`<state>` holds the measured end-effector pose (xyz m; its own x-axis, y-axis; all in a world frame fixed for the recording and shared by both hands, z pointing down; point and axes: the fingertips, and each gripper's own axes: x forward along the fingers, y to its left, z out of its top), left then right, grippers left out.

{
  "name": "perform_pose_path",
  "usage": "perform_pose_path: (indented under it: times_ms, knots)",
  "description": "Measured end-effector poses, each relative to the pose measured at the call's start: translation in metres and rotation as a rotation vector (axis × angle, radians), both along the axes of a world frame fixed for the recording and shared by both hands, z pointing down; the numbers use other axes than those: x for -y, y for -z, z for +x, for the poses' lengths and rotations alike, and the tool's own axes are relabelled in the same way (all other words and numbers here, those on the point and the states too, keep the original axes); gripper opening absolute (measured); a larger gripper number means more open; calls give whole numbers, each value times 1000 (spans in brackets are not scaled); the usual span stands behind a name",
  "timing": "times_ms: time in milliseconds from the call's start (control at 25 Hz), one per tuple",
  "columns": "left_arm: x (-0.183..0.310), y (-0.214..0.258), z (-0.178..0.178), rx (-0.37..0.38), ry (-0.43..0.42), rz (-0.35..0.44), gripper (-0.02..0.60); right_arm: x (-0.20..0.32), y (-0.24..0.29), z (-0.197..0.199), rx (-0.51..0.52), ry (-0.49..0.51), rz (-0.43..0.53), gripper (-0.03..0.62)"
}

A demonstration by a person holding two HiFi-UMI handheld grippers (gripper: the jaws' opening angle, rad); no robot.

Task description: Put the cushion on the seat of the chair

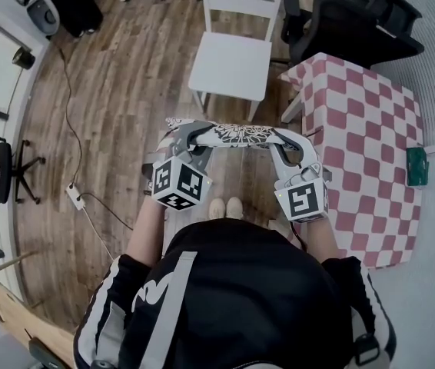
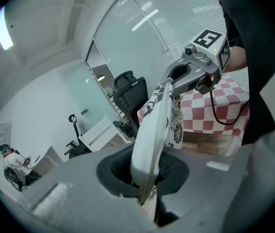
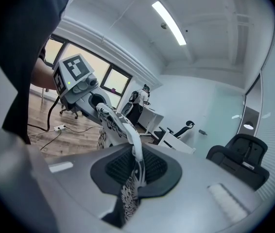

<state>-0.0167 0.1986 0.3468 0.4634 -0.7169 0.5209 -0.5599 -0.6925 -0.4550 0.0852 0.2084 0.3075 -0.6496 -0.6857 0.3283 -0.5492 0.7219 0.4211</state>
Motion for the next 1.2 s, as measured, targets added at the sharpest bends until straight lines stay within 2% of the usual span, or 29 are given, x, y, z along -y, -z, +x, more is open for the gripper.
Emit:
perform_pose_path:
  times_ms: [480,880,1200]
  knots:
    - [15,-1,7,17,15,1,25,14,-5,9,13,12,-8,15]
    - [15,-6,27,6,31,-13,25,18,-5,26,33,34,-1,15]
    - [24,-11,32,7,19,-19,25,26,-10,33,34,7,-13,15]
